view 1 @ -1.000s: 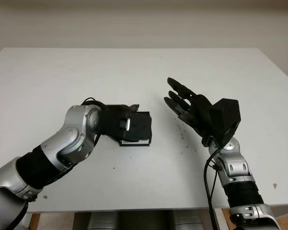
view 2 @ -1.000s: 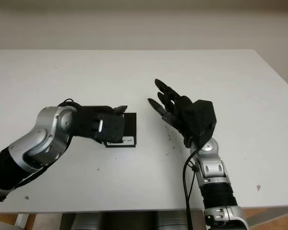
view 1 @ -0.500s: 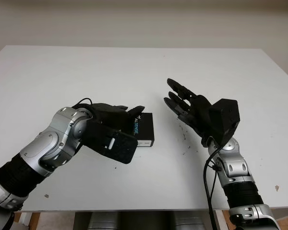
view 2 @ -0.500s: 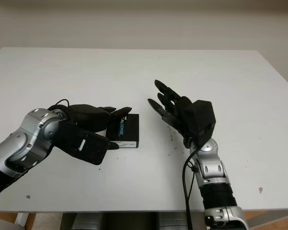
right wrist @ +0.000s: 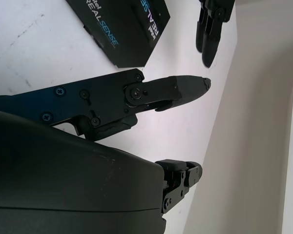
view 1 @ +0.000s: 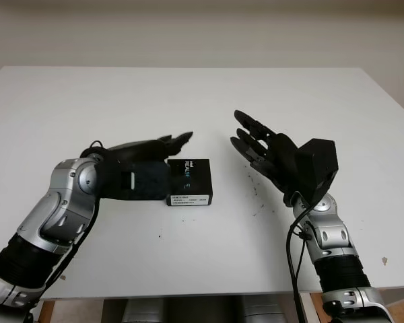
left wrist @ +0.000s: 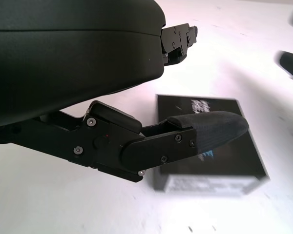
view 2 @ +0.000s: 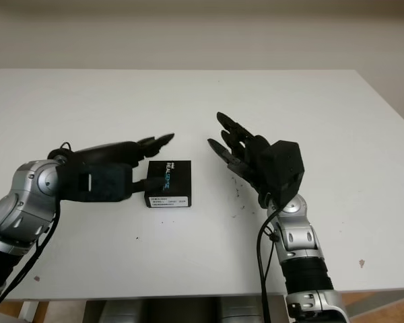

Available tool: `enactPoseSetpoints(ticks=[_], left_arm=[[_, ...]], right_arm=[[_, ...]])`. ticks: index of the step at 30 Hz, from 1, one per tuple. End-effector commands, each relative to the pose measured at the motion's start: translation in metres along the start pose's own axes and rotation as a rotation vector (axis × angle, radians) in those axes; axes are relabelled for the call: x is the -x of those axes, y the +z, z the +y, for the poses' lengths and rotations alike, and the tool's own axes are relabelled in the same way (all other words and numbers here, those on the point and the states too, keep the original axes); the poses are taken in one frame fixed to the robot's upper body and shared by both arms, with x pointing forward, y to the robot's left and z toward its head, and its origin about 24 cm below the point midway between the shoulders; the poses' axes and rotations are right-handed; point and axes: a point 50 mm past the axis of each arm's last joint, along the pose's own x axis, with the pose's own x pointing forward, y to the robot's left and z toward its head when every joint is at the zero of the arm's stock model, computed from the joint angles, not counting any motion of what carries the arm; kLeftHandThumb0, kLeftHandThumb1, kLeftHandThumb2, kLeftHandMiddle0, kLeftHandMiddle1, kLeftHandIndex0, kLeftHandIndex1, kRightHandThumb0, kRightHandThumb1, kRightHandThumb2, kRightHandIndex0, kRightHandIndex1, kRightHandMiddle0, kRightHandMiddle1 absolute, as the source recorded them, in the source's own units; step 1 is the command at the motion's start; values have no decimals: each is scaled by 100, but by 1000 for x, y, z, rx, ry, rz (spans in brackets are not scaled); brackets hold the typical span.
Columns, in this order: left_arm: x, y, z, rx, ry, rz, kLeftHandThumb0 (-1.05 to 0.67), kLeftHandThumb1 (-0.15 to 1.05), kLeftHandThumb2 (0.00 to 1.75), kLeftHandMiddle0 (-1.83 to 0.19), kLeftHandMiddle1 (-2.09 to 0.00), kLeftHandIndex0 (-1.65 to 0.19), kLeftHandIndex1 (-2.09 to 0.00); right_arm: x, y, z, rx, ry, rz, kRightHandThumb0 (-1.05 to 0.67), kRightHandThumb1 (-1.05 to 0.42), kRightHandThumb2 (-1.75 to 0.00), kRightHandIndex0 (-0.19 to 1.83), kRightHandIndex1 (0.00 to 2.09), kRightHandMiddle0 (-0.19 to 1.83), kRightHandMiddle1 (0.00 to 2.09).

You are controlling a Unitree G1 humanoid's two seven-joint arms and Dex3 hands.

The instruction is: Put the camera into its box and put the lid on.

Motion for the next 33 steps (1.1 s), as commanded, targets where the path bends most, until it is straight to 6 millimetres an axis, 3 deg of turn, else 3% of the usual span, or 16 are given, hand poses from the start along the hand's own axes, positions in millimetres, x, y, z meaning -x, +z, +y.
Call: enactPoseSetpoints(ticks=[1, 5, 10, 17, 21, 33], left_arm=[[0, -9, 0, 28, 29, 21, -80, 105, 69, 19, 0, 19, 0], [-3, -20, -2, 140, 84, 38, -78, 105, 68, 19, 0, 19, 0], [-5, -34, -2, 479, 224, -9, -77, 105, 66, 19, 0, 19, 0], [4, -40, -10, 821, 514, -152, -75, 105, 73, 19, 0, 19, 0], [15, -42, -22, 1056, 640, -224, -79, 105, 67, 19, 0, 19, 0], [35, -48, -38, 1215, 758, -313, -81, 105, 67, 19, 0, 19, 0]], right_arm=[[-3, 11, -2, 18, -5, -34, -63, -105, -18, 15, 5, 20, 5], [-4, 13, -4, 8, -5, -50, -63, -105, -18, 13, 4, 18, 4], [-2, 18, -4, -8, -23, -65, -62, -105, -23, 8, 2, 11, 2], [3, 28, 3, -33, -50, -121, -67, -105, -51, -16, 0, -15, 1], [3, 28, 9, -3, -75, -134, -70, -105, -59, -19, 0, -19, 0], [1, 16, 16, 13, -65, -113, -75, -105, -65, -19, 0, -19, 0]])
